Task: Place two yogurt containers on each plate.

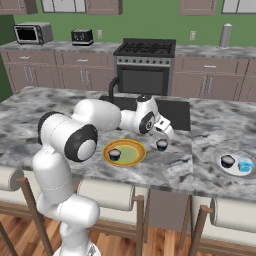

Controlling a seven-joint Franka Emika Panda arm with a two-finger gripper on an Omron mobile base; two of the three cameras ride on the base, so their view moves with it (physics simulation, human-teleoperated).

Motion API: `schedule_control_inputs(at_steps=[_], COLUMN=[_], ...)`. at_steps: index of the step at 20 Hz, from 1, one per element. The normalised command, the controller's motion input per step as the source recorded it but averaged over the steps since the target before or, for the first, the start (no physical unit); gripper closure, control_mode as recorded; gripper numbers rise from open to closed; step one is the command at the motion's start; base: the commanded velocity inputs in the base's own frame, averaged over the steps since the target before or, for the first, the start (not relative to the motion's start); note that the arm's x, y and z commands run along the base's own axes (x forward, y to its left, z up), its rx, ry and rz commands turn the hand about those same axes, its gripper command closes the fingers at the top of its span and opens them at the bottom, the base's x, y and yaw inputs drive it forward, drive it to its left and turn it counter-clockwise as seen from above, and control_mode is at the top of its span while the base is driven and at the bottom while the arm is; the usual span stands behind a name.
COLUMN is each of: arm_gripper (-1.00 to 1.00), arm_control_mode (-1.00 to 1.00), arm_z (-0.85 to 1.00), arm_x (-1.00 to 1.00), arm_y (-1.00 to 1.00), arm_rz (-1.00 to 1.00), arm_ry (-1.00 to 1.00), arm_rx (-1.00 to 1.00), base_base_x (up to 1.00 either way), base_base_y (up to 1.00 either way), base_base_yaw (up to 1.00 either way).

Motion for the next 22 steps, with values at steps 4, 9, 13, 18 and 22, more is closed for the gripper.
schedule_control_inputs(at_steps=[4,9,13,18,22], arm_gripper=[-1.0,-1.0,-1.0,-1.0,-1.0], arm_control_mode=[-1.0,-1.0,-1.0,-1.0,-1.0], arm_z=[-0.07,-0.15,-0.07,-0.13,-0.2], arm_x=[0.01,0.05,0.23,0.23,0.2], arm_y=[-0.02,0.0,0.0,-0.03,-0.1], arm_rz=[0.0,0.0,0.0,0.04,0.1], arm_ry=[0.0,0.0,0.02,0.08,0.03], arm_rx=[0.01,0.04,0.05,0.07,0.06], base_base_x=[0.0,0.0,0.0,0.0,0.0], base_base_y=[0.0,0.0,0.0,0.0,0.0], base_base_yaw=[0.0,0.0,0.0,0.0,0.0])
